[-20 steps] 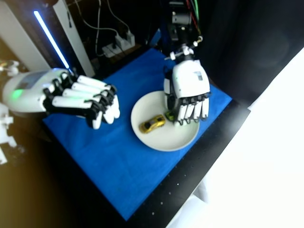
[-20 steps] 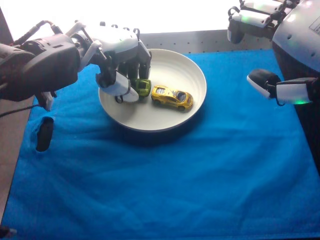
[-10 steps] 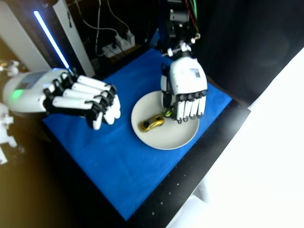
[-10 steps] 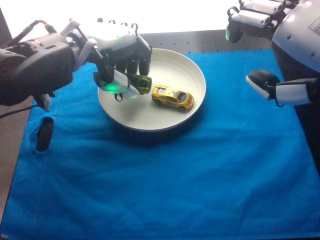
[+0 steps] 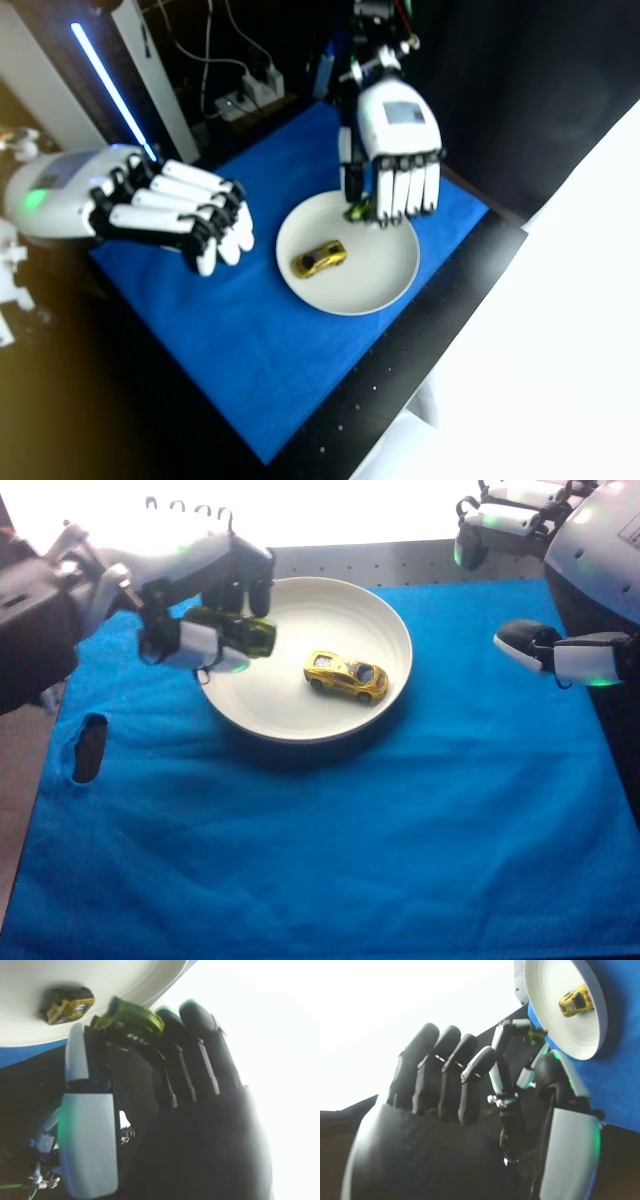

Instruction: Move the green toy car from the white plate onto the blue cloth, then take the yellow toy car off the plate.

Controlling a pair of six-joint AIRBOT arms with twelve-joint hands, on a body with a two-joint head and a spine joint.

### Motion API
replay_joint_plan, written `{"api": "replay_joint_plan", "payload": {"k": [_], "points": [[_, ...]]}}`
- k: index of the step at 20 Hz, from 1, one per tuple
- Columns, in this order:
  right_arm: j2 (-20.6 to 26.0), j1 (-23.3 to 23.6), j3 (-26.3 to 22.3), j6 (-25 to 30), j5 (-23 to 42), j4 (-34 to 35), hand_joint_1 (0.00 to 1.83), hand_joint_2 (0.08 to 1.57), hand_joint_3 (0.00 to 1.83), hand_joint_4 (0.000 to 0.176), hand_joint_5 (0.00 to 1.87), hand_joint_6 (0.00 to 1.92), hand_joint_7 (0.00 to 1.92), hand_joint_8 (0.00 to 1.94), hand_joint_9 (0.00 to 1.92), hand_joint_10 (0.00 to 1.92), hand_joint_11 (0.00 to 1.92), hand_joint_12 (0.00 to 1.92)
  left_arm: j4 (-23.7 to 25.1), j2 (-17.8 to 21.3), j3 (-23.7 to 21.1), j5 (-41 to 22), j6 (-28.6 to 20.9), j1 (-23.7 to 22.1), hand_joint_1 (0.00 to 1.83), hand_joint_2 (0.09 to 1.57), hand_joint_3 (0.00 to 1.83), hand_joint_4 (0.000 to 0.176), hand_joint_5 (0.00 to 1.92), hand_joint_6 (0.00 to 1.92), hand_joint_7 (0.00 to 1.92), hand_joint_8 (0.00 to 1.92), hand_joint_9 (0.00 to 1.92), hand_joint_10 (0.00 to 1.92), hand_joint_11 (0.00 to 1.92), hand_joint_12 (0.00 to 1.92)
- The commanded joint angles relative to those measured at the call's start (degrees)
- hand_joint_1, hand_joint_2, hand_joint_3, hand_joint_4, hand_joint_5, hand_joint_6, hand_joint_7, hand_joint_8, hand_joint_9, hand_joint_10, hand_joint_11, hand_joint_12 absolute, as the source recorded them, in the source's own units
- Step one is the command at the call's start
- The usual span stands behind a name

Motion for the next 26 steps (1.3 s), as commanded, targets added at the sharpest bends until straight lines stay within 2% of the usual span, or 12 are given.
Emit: {"api": "replay_joint_plan", "payload": {"k": [1,3,6,10,12,14,16,19,21,22,25,26], "points": [[0.2,0.1,0.1,-0.1,7.3,0.2,1.08,0.84,0.43,0.000,0.45,1.16,0.39,0.94,0.29,1.19,0.17,1.73,1.3,0.9,-0.9,-9.1,-0.8,0.0,1.17,1.21,0.00,0.000,0.76,1.24,0.86,1.32,0.69,1.35,0.50,1.81],[0.3,-0.1,0.1,-0.1,7.3,0.6,1.07,0.89,0.34,0.000,0.43,1.14,0.39,0.86,0.28,1.14,0.19,1.71,3.1,3.0,-3.4,-11.5,-2.8,1.5,1.18,1.21,0.00,0.000,0.78,1.19,0.84,1.37,0.69,1.45,0.53,1.91],[0.3,-0.2,0.1,-0.1,7.3,0.9,1.05,0.97,0.19,0.000,0.46,0.85,0.41,0.57,0.28,0.93,0.14,1.58,4.6,6.0,-7.2,-14.0,-3.4,3.4,1.21,1.21,0.00,0.000,0.79,1.13,0.85,1.45,0.78,1.61,0.68,1.92],[0.5,-0.3,0.0,-0.1,7.3,1.1,1.05,1.05,0.05,0.000,0.48,0.74,0.54,0.33,0.36,0.70,0.10,1.50,6.6,8.9,-11.3,-15.0,-3.4,5.8,1.35,1.18,0.00,0.000,0.72,1.23,0.91,1.20,0.79,1.41,0.62,1.68],[0.5,-0.6,0.0,-0.1,7.3,1.2,1.03,1.07,0.02,0.000,0.51,0.52,0.58,0.17,0.42,0.58,0.13,1.48,7.6,10.7,-13.9,-15.4,-3.4,8.0,1.22,1.18,0.00,0.000,0.76,1.23,0.96,1.17,0.86,1.18,0.62,1.64],[0.6,-0.8,0.0,-0.1,7.3,1.4,1.03,1.07,0.00,0.000,0.58,0.35,0.61,0.06,0.45,0.46,0.14,1.47,8.1,12.3,-16.0,-15.6,-3.3,9.7,1.20,1.18,0.00,0.000,0.77,1.22,0.94,1.21,0.82,1.20,0.53,1.69],[0.7,-0.9,0.0,-0.1,7.3,1.6,1.04,1.07,0.00,0.000,0.59,0.29,0.61,0.03,0.45,0.46,0.12,1.50,8.5,13.5,-18.0,-15.6,-3.3,11.2,1.17,1.21,0.00,0.000,0.75,1.28,0.87,1.27,0.70,1.24,0.37,1.74],[0.8,-0.9,0.0,-0.1,7.3,1.7,1.09,1.07,0.00,0.000,0.60,0.28,0.65,0.03,0.41,0.62,0.14,1.58,8.8,15.0,-20.0,-15.5,-3.4,12.9,1.19,1.19,0.00,0.000,0.78,1.19,0.89,1.28,0.73,1.22,0.52,1.64],[0.8,-1.0,0.1,-0.1,7.2,1.9,1.05,1.07,0.00,0.000,0.61,0.30,0.67,0.03,0.41,0.68,0.18,1.57,9.4,15.5,-20.6,-14.7,-3.5,13.3,1.17,1.21,0.00,0.000,0.78,1.21,0.83,1.36,0.66,1.23,0.46,1.66],[0.8,-1.0,0.1,-0.1,7.2,2.0,1.04,1.08,0.00,0.000,0.61,0.31,0.69,0.04,0.40,0.72,0.19,1.56,9.6,15.7,-21.0,-14.6,-3.6,13.6,1.18,1.21,0.00,0.000,0.79,1.15,0.81,1.43,0.60,1.37,0.39,1.76],[0.8,-1.0,0.1,-0.1,7.2,2.0,0.98,1.09,0.01,0.000,0.61,0.33,0.72,0.05,0.40,0.73,0.19,1.56,10.1,16.5,-21.8,-14.5,-4.6,14.6,1.19,1.18,0.00,0.000,0.85,1.09,0.88,1.29,0.62,1.31,0.37,1.73],[0.8,-1.0,0.1,-0.1,7.2,2.1,0.99,1.09,0.01,0.000,0.61,0.33,0.72,0.05,0.41,0.73,0.18,1.55,10.1,16.7,-22.1,-14.5,-4.8,14.9,1.04,1.19,0.00,0.043,0.83,1.19,0.81,0.87,0.61,1.10,0.37,1.65]]}}
